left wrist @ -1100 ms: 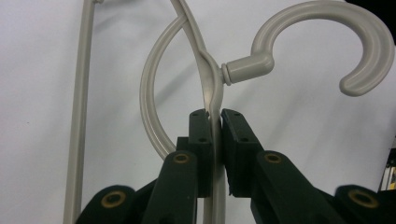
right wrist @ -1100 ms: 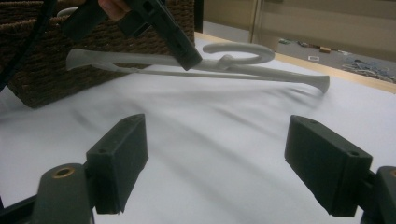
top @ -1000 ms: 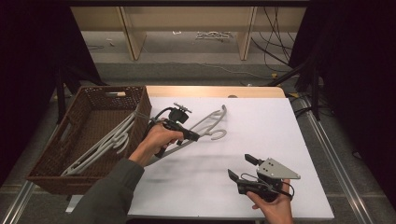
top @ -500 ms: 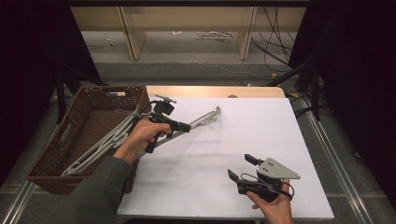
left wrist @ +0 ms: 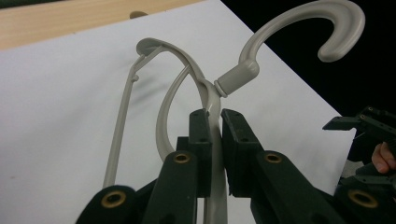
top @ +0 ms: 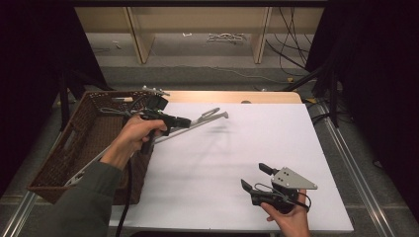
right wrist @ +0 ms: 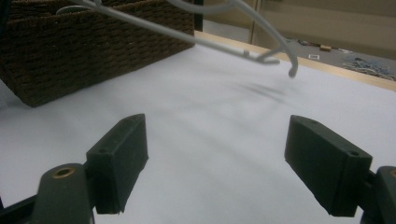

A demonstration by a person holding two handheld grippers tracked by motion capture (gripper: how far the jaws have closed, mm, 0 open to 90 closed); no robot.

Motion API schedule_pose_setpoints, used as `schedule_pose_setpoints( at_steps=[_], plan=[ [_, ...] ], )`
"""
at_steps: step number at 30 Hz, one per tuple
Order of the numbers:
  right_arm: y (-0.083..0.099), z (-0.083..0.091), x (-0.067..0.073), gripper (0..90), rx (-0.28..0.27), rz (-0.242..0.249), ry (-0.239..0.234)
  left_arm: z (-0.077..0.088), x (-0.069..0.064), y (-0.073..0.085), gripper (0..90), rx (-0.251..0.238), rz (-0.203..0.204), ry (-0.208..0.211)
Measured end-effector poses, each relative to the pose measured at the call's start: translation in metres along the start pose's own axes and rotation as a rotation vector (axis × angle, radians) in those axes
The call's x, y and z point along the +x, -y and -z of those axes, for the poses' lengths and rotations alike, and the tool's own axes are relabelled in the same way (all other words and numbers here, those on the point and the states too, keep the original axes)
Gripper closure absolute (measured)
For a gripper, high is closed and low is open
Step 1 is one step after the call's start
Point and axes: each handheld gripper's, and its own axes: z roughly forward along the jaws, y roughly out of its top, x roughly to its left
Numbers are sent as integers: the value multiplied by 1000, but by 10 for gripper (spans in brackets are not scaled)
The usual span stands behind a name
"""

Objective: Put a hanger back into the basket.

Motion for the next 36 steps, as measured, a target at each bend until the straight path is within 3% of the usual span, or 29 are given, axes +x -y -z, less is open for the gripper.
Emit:
schedule_pose_setpoints(
  at_steps=[7, 12, 16, 20, 22, 25, 30, 36],
  plan=[
    [0, 0, 0, 223, 1, 2, 1, 41, 2, -10, 825, -48, -10, -45],
    [0, 0, 0, 224, 2, 3, 1, 80, 5, -12, 824, -100, -22, -110],
    [0, 0, 1, 224, 18, -10, -6, 121, 15, -6, 825, -156, -7, -157],
    [0, -1, 0, 224, 15, 6, 2, 154, 24, 3, 824, -199, 12, -185],
    [1, -1, 1, 224, 27, -11, -5, 169, 29, 9, 824, -215, 18, -199],
    [1, -3, 0, 224, 5, -4, -3, 190, 34, 19, 824, -244, 32, -210],
    [1, -2, 1, 224, 29, -14, -3, 212, 42, 37, 824, -240, 29, -248],
    [2, -3, 1, 225, 24, -18, -7, 222, 52, 59, 824, -251, 41, -245]
  ],
)
